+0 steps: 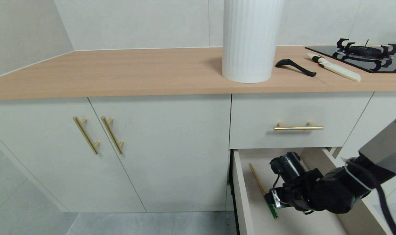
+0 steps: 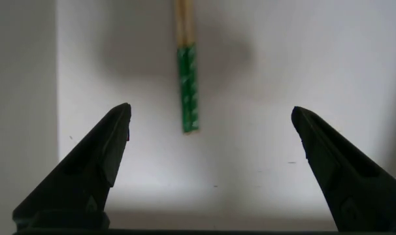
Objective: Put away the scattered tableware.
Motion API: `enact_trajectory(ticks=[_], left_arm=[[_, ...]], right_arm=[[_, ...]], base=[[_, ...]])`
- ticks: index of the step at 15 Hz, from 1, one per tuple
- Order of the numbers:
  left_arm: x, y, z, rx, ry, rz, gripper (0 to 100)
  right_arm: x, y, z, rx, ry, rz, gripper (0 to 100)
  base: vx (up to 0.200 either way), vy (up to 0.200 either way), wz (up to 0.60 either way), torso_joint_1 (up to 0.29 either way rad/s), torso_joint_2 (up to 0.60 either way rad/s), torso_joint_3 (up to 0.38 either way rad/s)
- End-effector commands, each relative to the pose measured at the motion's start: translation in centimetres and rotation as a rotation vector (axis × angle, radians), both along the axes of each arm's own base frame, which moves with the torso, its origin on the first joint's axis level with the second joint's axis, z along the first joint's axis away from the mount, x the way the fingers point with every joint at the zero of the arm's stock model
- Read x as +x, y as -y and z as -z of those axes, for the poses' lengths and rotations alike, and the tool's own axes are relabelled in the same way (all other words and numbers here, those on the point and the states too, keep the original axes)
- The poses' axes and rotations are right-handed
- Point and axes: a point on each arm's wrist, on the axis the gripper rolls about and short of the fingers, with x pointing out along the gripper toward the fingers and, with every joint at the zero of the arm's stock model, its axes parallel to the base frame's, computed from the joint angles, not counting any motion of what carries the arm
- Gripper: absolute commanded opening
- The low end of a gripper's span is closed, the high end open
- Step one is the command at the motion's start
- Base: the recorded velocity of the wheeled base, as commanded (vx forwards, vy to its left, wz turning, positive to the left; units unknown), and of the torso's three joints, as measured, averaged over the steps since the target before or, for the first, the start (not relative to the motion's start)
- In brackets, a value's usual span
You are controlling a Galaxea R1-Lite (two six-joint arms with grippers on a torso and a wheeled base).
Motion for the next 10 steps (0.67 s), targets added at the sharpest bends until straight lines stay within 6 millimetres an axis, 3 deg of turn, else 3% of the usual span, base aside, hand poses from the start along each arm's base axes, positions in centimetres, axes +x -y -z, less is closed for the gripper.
enact_trajectory(ticks=[1, 6, 10], left_arm=[[0.0, 0.0, 0.0, -0.001, 0.000, -0.001, 100], [0.0, 0.0, 0.0, -0.001, 0.000, -0.001, 100], [0.0, 0.0, 0.0, -0.001, 0.000, -0.001, 100]], right_arm=[[-0.7, 1.1, -4.6, 0.051, 0.130, 0.027, 100], [-1.8, 3.9, -10.5, 0.096, 0.303, 0.050, 100], [-2.6, 4.4, -12.1, 0.114, 0.354, 0.048, 100]], base=[[0.000, 0.000, 0.00, 0.000, 0.00, 0.000], [0.000, 0.000, 0.00, 0.000, 0.00, 0.000], [0.000, 0.000, 0.00, 0.000, 0.00, 0.000]])
